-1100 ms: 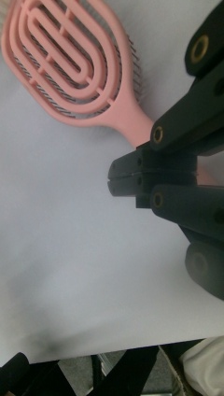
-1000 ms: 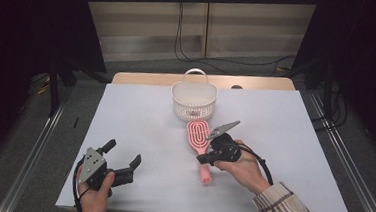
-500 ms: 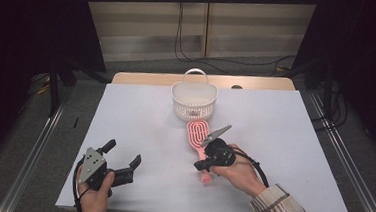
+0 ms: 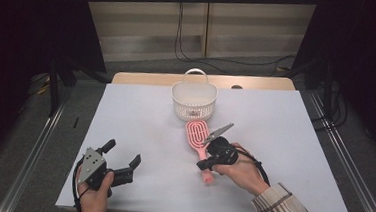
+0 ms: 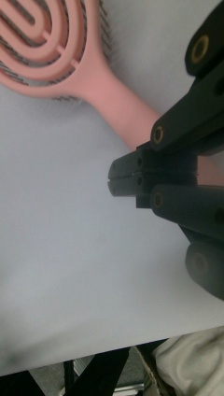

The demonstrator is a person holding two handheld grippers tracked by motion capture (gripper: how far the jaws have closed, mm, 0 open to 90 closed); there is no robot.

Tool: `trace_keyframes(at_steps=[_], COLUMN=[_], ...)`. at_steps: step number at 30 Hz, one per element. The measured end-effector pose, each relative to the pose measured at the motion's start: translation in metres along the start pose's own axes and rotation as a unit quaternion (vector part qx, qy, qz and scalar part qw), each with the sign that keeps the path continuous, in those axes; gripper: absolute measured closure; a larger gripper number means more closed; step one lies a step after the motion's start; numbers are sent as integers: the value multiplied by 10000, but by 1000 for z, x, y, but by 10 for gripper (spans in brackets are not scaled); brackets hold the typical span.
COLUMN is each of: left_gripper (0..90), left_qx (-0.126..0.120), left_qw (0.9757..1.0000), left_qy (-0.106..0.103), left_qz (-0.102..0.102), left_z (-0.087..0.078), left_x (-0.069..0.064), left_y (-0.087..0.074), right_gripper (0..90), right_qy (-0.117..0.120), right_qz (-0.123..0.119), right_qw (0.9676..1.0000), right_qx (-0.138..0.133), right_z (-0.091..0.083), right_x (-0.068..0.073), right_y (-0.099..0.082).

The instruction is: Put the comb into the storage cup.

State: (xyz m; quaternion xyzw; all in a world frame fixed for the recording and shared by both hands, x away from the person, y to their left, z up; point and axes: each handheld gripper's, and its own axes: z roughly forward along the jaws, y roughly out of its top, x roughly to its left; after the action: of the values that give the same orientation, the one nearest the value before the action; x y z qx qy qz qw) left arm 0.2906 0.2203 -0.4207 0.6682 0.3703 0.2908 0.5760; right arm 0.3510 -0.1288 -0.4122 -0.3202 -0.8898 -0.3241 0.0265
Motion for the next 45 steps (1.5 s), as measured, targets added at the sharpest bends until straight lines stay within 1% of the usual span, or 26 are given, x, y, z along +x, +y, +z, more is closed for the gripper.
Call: trace_keyframes(at_steps=[4,7,10,12,20,25,31,32,45], left_gripper=[24,24,24,24,24,24,24,24,24], left_qx=[20,20,21,20,12,2,-4,-1,-8], left_qw=[10000,10000,10000,10000,10000,10000,10000,10000,10000], left_qy=[-25,-15,-16,-7,-8,-2,7,3,7], left_qz=[28,28,26,25,20,4,28,27,22], left_z=[0,0,0,0,0,0,-1,-1,0], left_x=[0,0,0,0,0,0,0,0,0], left_y=[0,0,0,0,0,0,0,0,0], right_gripper=[900,900,900,900,900,900,900,900,900], right_qy=[41,63,85,93,51,74,34,40,28], right_qz=[72,59,28,28,72,82,95,128,153], right_qw=[10000,10000,9999,9998,9997,9996,9996,9996,9993], right_qx=[28,36,139,145,247,244,260,259,343], right_z=[-1,0,3,3,1,-1,-4,-5,-9], right_x=[-2,-1,0,0,-3,-6,-7,-7,-11], right_y=[-1,0,-1,-1,-3,-4,-6,-6,-11])
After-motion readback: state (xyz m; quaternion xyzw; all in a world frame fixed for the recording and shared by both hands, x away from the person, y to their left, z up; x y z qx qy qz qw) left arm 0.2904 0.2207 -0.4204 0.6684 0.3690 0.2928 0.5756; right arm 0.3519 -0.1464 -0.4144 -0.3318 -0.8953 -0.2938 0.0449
